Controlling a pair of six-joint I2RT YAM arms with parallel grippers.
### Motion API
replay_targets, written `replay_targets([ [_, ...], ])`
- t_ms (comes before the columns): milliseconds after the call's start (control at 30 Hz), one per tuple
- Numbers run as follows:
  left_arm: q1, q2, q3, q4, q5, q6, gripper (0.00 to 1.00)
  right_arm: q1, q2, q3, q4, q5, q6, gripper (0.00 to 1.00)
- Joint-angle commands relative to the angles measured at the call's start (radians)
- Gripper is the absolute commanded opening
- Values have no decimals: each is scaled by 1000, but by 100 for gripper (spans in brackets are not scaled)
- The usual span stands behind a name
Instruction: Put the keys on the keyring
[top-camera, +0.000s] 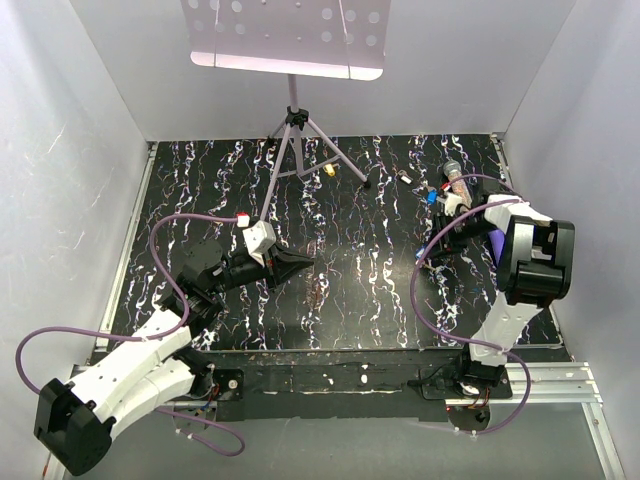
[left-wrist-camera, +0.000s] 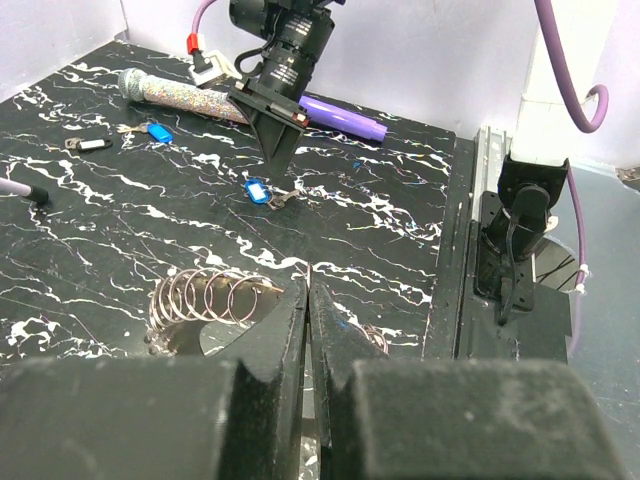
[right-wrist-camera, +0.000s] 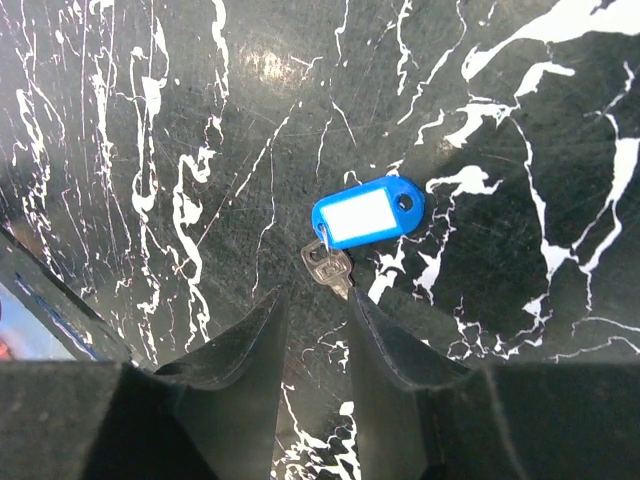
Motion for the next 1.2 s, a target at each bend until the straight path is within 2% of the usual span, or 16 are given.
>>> replay_targets([
  [0, 8, -2, -10, 53, 17, 3, 0, 24, 16, 52, 15, -3, 9, 37],
  [1167, 10, -5, -9, 46, 18, 8, 0, 71, 89, 114, -36, 57, 2, 22],
])
